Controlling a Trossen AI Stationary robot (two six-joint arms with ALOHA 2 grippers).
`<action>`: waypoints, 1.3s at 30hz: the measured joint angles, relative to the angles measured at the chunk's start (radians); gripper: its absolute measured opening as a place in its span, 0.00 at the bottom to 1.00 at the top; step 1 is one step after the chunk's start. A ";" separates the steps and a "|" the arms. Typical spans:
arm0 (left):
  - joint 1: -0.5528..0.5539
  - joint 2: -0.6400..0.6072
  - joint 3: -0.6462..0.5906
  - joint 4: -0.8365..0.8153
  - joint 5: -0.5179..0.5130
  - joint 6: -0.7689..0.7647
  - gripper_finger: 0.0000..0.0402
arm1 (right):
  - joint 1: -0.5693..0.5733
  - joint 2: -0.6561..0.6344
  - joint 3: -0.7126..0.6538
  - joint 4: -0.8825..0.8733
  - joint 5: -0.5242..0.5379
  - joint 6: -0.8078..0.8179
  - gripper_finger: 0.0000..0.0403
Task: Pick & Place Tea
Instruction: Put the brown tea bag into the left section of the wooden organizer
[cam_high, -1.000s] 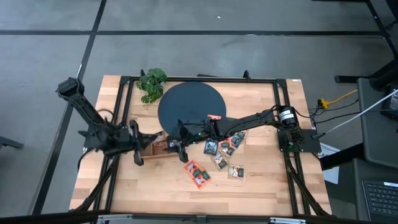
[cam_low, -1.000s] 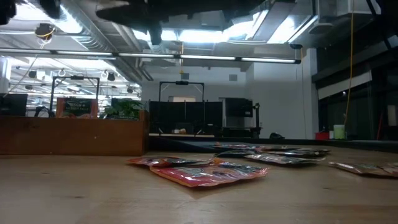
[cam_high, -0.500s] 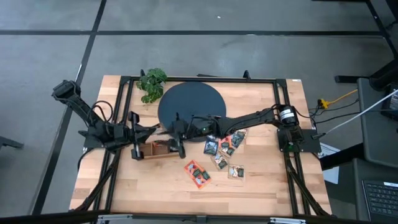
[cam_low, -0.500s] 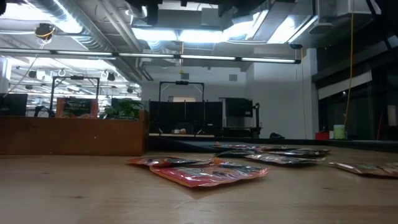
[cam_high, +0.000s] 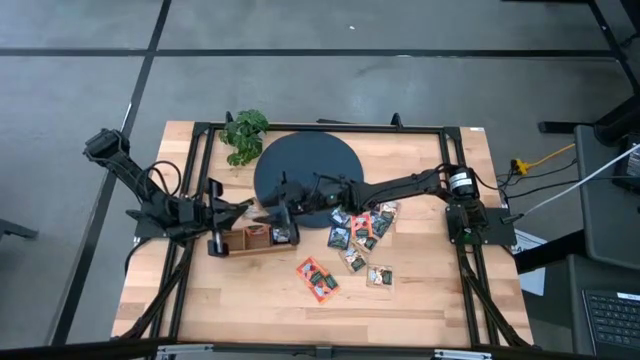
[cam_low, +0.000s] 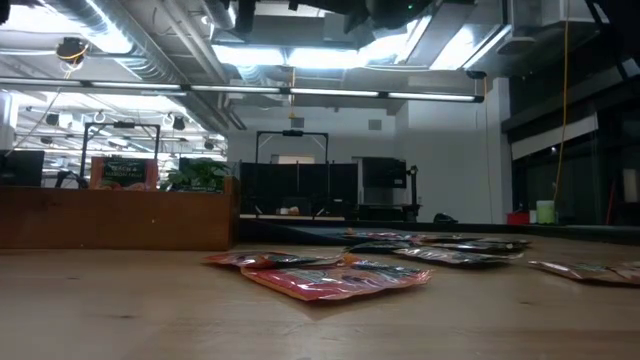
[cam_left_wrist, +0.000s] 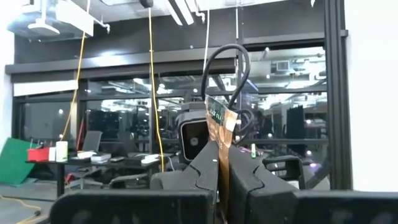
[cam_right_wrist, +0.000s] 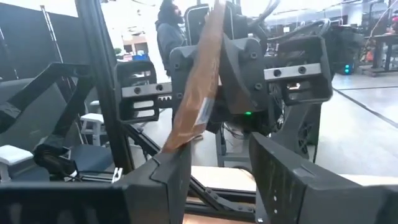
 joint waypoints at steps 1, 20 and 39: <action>0.000 0.000 0.000 0.009 0.000 0.010 0.01 | 0.000 0.000 0.000 0.001 -0.010 0.000 0.40; -0.002 0.001 -0.001 -0.031 -0.030 -0.029 0.01 | 0.002 0.000 0.000 0.031 -0.016 0.022 0.38; -0.003 0.002 -0.003 -0.071 -0.086 -0.093 0.02 | 0.001 -0.005 0.003 -0.076 -0.014 0.025 0.08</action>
